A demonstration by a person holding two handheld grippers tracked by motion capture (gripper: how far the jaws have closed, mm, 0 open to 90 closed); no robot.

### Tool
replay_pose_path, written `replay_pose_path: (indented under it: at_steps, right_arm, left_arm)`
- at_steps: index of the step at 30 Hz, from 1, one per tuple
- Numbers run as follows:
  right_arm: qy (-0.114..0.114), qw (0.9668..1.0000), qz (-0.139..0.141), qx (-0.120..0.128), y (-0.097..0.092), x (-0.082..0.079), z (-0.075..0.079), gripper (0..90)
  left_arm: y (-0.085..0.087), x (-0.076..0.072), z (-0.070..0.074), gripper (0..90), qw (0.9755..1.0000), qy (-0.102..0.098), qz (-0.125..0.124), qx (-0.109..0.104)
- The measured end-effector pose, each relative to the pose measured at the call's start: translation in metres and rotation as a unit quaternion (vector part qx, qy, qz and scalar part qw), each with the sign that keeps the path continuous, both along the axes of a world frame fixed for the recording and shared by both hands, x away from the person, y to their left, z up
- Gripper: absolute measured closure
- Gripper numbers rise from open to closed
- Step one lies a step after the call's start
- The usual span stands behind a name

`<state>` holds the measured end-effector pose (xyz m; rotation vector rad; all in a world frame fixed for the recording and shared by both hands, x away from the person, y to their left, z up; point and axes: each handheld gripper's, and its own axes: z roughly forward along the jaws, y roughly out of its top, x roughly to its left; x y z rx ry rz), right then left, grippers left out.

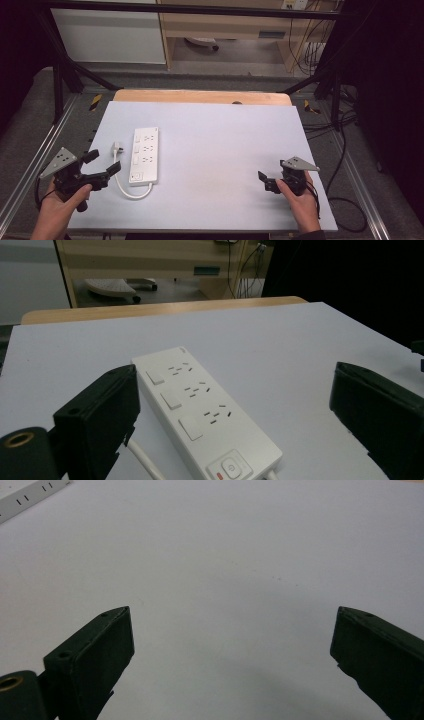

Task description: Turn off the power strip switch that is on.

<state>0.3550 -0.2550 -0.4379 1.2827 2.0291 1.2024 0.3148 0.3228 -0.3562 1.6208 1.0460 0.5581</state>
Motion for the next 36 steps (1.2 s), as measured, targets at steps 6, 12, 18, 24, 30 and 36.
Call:
replay_pose_path:
  at_steps: [6, 12, 18, 24, 30, 36]
  right_arm:
    - [0.0, 1.0, 0.0, -0.001, 0.0, 0.0, 0.0, 4.3]
    - [-0.001, 1.0, -0.001, -0.001, -0.001, 0.0, 0.0, 4.3]
    - [-0.001, 1.0, -0.002, 0.002, -0.001, 0.0, 0.001, 4.3]
    - [-0.002, 1.0, -0.003, 0.001, -0.002, 0.0, 0.001, 4.3]
    - [-0.002, 1.0, -0.004, 0.001, -0.002, 0.0, 0.001, 4.2]
    - [-0.003, 1.0, -0.004, 0.001, -0.002, 0.0, 0.001, 4.2]
  left_arm:
    - [-0.003, 0.004, 0.004, 5.8, 1.0, -0.003, -0.004, 0.005]
    - [-0.005, 0.01, 0.006, 5.7, 0.9999, 0.0, -0.006, 0.01]
    - [-0.006, 0.016, 0.007, 5.8, 0.9999, 0.002, -0.005, 0.015]
    - [-0.007, 0.022, 0.01, 5.7, 0.9999, 0.001, -0.003, 0.017]
    - [-0.006, 0.026, 0.011, 5.8, 0.9998, 0.003, -0.002, 0.019]
    - [-0.005, 0.031, 0.009, 5.9, 0.9998, 0.006, 0.006, 0.017]
